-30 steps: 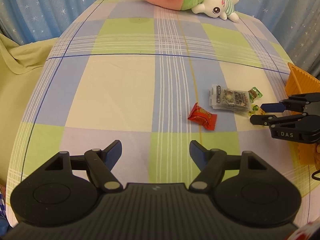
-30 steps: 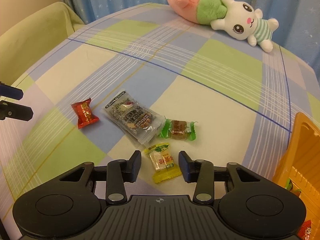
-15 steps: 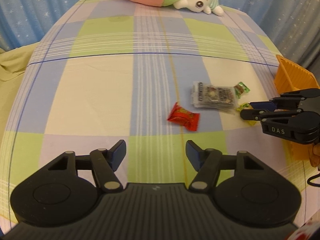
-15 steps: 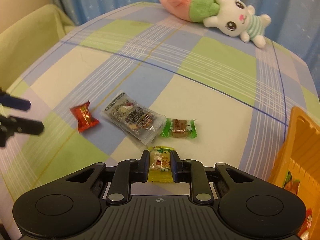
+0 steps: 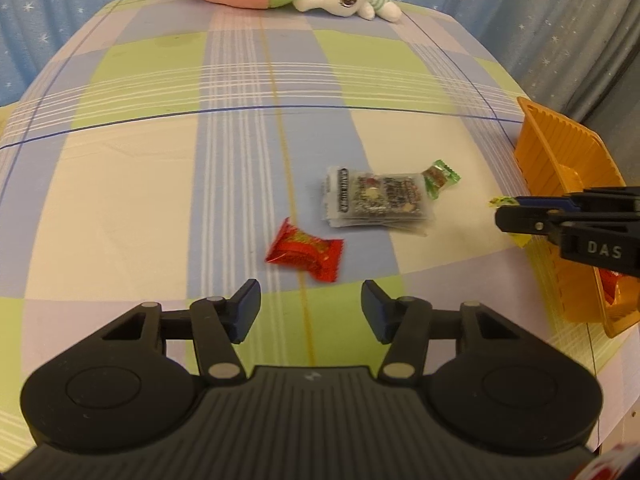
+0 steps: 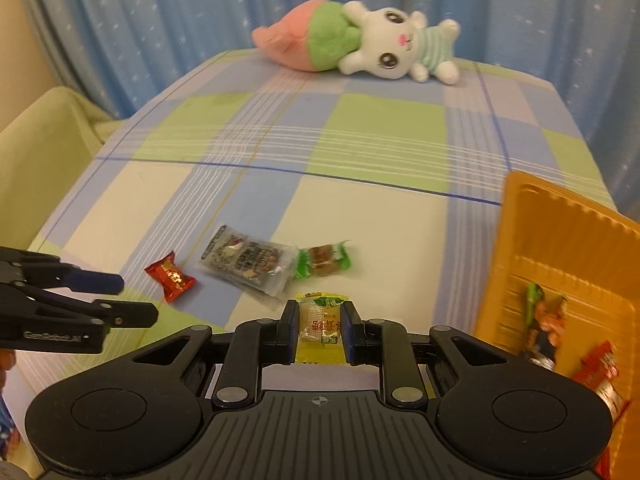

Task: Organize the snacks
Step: 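Grasp the yellow-green candy with the right gripper while the left grasps a red packet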

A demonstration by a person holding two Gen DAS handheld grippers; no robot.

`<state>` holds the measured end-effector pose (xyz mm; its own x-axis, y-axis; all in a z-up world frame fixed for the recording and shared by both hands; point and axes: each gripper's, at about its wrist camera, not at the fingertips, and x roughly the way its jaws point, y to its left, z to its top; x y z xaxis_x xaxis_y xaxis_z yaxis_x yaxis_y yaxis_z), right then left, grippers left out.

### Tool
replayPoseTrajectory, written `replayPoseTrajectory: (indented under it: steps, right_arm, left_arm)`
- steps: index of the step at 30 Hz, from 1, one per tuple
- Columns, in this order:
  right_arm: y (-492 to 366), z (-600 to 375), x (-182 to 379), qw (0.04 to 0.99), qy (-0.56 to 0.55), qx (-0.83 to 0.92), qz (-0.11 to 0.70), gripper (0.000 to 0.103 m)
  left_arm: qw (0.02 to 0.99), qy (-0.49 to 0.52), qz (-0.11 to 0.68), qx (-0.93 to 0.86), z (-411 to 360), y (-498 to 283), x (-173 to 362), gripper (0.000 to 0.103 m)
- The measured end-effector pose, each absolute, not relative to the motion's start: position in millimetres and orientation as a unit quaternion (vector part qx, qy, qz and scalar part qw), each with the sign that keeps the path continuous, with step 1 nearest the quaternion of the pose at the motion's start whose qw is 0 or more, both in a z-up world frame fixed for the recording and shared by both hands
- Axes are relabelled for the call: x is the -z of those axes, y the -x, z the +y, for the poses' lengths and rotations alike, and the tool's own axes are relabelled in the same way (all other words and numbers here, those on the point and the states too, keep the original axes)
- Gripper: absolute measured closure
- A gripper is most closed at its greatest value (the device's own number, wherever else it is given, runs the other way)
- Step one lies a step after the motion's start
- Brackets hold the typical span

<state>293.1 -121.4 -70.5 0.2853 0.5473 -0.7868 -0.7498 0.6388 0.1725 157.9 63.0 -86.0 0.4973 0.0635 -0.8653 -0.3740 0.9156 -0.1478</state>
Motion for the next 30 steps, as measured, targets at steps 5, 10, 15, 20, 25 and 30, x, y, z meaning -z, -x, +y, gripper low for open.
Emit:
replayPoseTrajectory:
  steps: [5, 10, 15, 20, 25, 30]
  right_arm:
    - [-295, -137, 67, 0.805, 0.103, -0.386, 0.439, 0.081]
    - [-297, -149, 63, 0.814, 0.092, -0.368, 0.439, 0.081]
    - [-298, -156, 61, 0.819, 0.085, -0.358, 0.439, 0.081]
    - [-296, -155, 61, 0.820, 0.083, -0.357, 0.439, 0.081]
    - [-296, -153, 61, 0.819, 0.083, -0.358, 0.440, 0.081]
    - [-296, -149, 61, 0.818, 0.083, -0.361, 0.440, 0.081]
  left_arm:
    - [0.856, 0.155, 0.481, -0.113, 59, -168, 91, 0.054]
    - [0.859, 0.153, 0.475, -0.112, 63, -177, 95, 0.055]
    - [0.861, 0.142, 0.475, -0.114, 69, -185, 99, 0.059]
    - [0.862, 0.127, 0.478, -0.115, 72, -186, 101, 0.062]
    - [0.861, 0.123, 0.480, -0.116, 75, -185, 103, 0.071]
    - [0.862, 0.114, 0.480, -0.115, 75, -185, 104, 0.082]
